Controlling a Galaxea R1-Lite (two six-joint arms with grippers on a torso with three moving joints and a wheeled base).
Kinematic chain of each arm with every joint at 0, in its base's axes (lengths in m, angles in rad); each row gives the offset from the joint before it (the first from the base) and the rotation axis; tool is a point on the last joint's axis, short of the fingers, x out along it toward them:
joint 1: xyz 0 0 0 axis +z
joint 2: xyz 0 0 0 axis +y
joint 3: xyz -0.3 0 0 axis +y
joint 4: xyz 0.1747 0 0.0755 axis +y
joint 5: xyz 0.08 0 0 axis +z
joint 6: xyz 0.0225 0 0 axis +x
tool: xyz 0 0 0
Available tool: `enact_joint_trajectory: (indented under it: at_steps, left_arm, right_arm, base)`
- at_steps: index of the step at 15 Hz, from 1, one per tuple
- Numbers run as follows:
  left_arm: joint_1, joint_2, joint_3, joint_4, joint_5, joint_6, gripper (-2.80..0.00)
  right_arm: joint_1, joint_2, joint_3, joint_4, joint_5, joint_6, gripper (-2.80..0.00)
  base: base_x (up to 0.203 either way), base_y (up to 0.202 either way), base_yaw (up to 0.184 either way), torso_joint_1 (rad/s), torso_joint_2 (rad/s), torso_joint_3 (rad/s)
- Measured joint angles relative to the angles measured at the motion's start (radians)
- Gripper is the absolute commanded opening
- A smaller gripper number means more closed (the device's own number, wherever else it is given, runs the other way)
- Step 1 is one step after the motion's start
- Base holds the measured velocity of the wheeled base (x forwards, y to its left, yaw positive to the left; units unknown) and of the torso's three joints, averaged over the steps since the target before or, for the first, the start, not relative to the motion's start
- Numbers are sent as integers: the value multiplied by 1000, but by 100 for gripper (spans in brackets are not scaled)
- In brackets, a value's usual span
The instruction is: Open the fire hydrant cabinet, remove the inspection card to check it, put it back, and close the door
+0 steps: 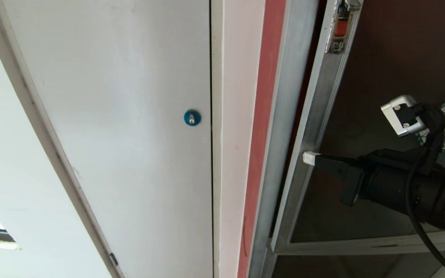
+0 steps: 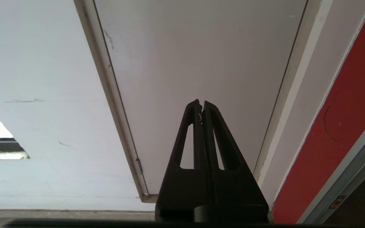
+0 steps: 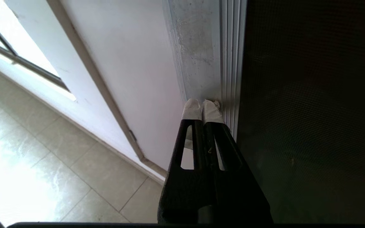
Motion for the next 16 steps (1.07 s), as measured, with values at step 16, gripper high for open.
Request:
enact_joint_trajectory:
  at_steps: [16]
  left_arm:
    - [0, 0, 0, 0, 0, 0, -280]
  right_arm:
    - [-38, 154, -74, -128, -92, -43, -280]
  base:
    - [0, 0, 0, 0, 0, 0]
